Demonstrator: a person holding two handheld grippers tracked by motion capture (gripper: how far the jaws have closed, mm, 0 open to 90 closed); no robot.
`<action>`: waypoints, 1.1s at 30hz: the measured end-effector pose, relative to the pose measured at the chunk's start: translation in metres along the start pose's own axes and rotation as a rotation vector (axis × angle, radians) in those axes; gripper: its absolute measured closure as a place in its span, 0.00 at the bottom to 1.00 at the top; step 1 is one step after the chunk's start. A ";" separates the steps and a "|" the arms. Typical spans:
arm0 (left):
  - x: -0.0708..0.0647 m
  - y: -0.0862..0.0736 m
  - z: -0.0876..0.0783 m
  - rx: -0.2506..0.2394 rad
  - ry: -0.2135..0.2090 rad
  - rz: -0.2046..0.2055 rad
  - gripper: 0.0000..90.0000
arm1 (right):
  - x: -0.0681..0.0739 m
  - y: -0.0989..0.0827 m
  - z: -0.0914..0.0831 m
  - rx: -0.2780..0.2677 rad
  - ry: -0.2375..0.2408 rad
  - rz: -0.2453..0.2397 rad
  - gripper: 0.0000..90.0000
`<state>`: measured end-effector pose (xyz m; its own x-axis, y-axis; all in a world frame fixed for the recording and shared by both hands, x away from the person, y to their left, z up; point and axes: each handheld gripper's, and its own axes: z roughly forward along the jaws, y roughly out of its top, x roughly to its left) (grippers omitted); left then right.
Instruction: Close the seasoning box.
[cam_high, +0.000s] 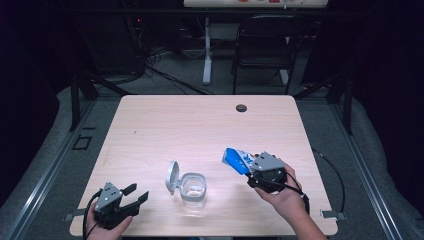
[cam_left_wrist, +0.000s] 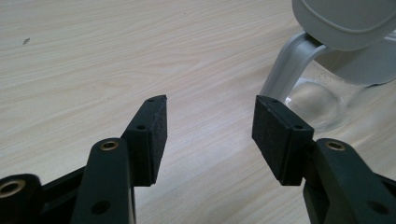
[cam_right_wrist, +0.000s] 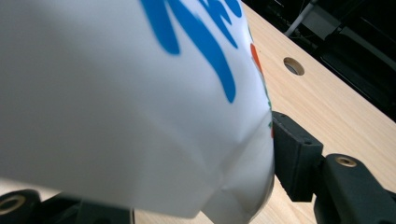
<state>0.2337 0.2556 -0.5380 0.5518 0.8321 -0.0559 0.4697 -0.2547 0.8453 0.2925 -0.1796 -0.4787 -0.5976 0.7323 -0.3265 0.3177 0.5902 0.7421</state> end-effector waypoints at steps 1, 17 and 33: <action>0.000 0.000 0.000 0.000 0.000 -0.001 0.51 | 0.001 0.001 0.000 0.000 0.000 -0.001 0.47; -0.002 -0.001 0.003 0.003 -0.003 0.004 0.51 | 0.012 0.012 0.005 0.025 -0.041 -0.120 0.47; -0.003 -0.001 0.004 0.011 -0.004 0.014 0.51 | 0.027 0.019 0.013 0.067 -0.092 -0.275 0.47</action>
<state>0.2341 0.2512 -0.5409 0.5611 0.8264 -0.0467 0.4694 -0.2712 0.8403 0.2921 -0.1441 -0.4815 -0.6001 0.5672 -0.5640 0.2029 0.7899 0.5787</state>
